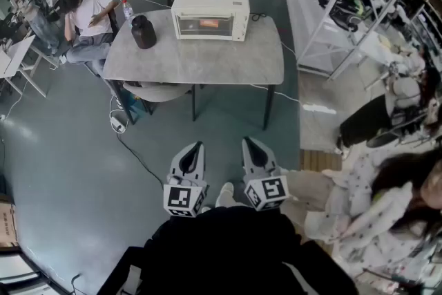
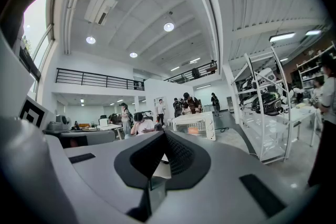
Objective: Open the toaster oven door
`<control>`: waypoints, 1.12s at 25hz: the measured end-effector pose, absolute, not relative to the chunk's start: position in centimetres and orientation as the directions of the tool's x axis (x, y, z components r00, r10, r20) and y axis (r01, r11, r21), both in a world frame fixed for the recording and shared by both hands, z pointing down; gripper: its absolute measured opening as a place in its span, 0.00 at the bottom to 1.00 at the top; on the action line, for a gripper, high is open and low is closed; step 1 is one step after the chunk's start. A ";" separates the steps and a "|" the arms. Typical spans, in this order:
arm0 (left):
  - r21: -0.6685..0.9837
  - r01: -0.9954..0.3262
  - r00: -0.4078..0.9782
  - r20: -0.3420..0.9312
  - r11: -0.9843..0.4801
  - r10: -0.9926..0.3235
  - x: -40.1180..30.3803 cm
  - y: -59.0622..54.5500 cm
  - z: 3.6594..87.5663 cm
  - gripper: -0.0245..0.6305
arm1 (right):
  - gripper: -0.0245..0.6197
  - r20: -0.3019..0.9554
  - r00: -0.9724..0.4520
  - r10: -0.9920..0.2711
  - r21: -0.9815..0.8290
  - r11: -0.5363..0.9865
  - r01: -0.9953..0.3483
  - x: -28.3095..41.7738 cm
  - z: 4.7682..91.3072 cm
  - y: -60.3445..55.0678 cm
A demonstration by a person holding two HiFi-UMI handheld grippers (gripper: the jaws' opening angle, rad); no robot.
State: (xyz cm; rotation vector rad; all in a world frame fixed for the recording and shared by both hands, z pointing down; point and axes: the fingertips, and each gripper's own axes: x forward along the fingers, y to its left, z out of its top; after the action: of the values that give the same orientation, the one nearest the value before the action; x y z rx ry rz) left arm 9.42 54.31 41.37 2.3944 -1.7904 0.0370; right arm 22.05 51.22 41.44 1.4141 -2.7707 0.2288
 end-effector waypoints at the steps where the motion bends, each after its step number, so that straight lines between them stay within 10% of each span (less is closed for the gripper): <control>1: 0.100 -0.957 0.281 0.116 -0.271 -0.953 9.4 53.8 41.1 0.04 | 0.04 0.084 -0.589 -0.804 -0.122 0.578 -0.807 22.1 41.3 50.8; 28: 0.079 -0.971 0.236 0.154 -0.226 -0.959 10.8 43.8 43.5 0.04 | 0.04 0.044 -0.640 -0.767 -0.126 0.632 -0.765 22.4 42.3 40.2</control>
State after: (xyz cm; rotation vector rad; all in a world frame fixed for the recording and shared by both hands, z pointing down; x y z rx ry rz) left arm 10.83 43.82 43.51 2.3407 -1.8465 0.1086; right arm 22.43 40.17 42.33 1.3379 -2.8496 0.2093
